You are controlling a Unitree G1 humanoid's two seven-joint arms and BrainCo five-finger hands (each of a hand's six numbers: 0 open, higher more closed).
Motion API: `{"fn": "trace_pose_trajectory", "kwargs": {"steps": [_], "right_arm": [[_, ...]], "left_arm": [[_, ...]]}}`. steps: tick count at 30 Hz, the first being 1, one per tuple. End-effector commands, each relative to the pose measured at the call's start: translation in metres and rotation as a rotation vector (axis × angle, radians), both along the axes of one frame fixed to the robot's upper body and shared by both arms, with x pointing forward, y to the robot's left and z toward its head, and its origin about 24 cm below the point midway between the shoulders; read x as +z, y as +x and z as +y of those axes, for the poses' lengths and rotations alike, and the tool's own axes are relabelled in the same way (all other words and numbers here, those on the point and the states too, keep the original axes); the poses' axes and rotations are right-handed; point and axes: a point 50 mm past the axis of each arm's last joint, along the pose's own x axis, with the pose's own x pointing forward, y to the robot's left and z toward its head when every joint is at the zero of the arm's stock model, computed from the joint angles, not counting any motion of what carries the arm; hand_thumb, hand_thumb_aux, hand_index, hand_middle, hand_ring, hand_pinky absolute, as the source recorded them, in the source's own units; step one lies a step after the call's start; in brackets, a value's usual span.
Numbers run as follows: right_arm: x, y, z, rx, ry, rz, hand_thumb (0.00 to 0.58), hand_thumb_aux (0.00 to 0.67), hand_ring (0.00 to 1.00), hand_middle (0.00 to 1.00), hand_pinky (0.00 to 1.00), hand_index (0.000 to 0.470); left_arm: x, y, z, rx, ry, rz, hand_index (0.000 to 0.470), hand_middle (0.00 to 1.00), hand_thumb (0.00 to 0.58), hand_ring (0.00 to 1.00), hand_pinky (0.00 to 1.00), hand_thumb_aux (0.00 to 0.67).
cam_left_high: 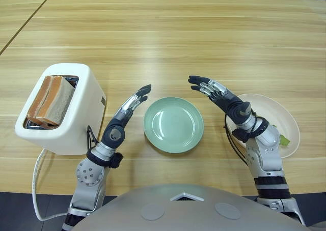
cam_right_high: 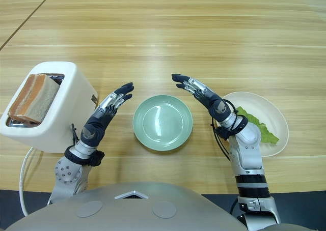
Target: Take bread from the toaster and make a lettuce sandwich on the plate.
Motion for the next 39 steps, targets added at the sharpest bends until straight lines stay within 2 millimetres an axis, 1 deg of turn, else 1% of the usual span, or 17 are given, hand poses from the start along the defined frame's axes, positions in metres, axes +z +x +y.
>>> {"fn": "trace_pose_trajectory", "kwargs": {"steps": [1,3,4,5,7,8,9,13,17,20,21,25,28,31,35,37,39], "right_arm": [[0.0,-0.002,0.0,0.018,0.004,0.015,0.0,0.0,0.07,0.07,0.07,0.0],[0.0,-0.002,0.0,0.02,0.005,0.017,0.0,0.0,0.1,0.1,0.1,0.0],[0.0,-0.002,0.0,0.021,0.005,0.017,0.0,0.0,0.1,0.1,0.1,0.0],[0.0,-0.002,0.0,0.021,0.005,0.017,0.0,0.0,0.09,0.09,0.09,0.0],[0.0,-0.002,0.0,0.019,0.003,0.015,0.0,0.0,0.04,0.04,0.04,0.0],[0.0,-0.002,0.0,0.018,0.003,0.014,0.0,0.0,0.0,0.0,0.0,0.0],[0.0,-0.002,0.0,0.017,0.002,0.014,0.0,0.0,0.0,0.0,0.0,0.0],[-0.001,-0.003,0.001,0.01,0.002,0.013,0.0,0.0,0.0,0.0,0.0,0.0],[-0.002,-0.002,0.006,0.021,0.01,0.017,0.0,0.0,0.0,0.0,0.0,0.0],[-0.003,-0.002,0.01,0.03,0.016,0.019,0.0,0.0,0.0,0.0,0.0,0.0],[-0.003,-0.001,0.011,0.032,0.019,0.021,0.0,0.0,0.0,0.0,0.0,0.0],[-0.004,-0.001,0.013,0.032,0.027,0.025,0.0,0.0,0.0,0.0,0.0,0.0],[-0.004,-0.002,0.014,0.024,0.03,0.026,0.0,0.0,0.0,0.0,0.0,0.0],[-0.005,-0.003,0.014,0.017,0.034,0.027,0.0,0.0,0.0,0.0,0.0,0.0],[-0.005,-0.003,0.014,0.005,0.035,0.023,0.0,0.0,0.0,0.0,0.0,0.0],[-0.005,-0.004,0.014,0.0,0.035,0.021,0.0,0.0,0.0,0.0,0.0,0.0],[-0.004,-0.004,0.013,-0.005,0.034,0.019,0.0,0.0,0.0,0.0,0.0,0.0]], "left_arm": [[-0.003,0.001,0.001,0.002,0.017,0.013,0.0,0.0,0.0,0.0,0.0,0.0],[-0.003,0.001,0.001,0.0,0.015,0.014,0.0,0.03,0.0,0.03,0.03,0.0],[-0.003,0.001,0.001,-0.002,0.015,0.014,0.0,0.53,0.0,0.53,0.53,0.0],[-0.003,0.001,0.001,-0.002,0.014,0.015,0.0,0.77,0.0,0.77,0.77,0.0],[-0.003,0.001,0.001,-0.002,0.014,0.014,0.0,0.75,0.0,0.75,0.75,0.0],[-0.003,0.001,0.001,-0.001,0.015,0.014,0.0,0.37,0.0,0.37,0.37,0.0],[-0.003,0.001,0.001,0.0,0.016,0.013,0.0,0.0,0.0,0.0,0.0,0.0],[0.0,0.001,0.002,-0.001,0.013,0.002,0.0,0.0,0.0,0.0,0.0,0.0],[0.018,-0.002,0.008,0.079,0.053,-0.046,0.0,0.0,0.0,0.0,0.0,0.0],[0.033,-0.003,0.018,0.166,0.109,-0.068,0.0,0.0,0.0,0.0,0.0,0.0],[0.043,-0.005,0.023,0.199,0.12,-0.09,0.0,0.0,0.0,0.0,0.0,0.0],[0.099,-0.019,0.051,0.367,0.188,-0.232,0.0,0.0,0.0,0.0,0.0,0.0],[0.118,-0.025,0.069,0.48,0.328,-0.265,0.0,0.0,0.0,0.0,0.0,0.0],[0.12,-0.027,0.09,0.587,0.52,-0.23,0.0,0.0,0.0,0.0,0.0,0.0],[0.118,-0.029,0.132,0.813,0.897,-0.171,0.0,0.0,0.0,0.0,0.0,0.0],[0.112,-0.033,0.152,0.892,1.046,-0.106,0.0,0.0,0.0,0.0,0.0,0.0],[0.101,-0.037,0.166,0.922,1.131,-0.025,0.0,0.0,0.0,0.0,0.0,0.0]]}}
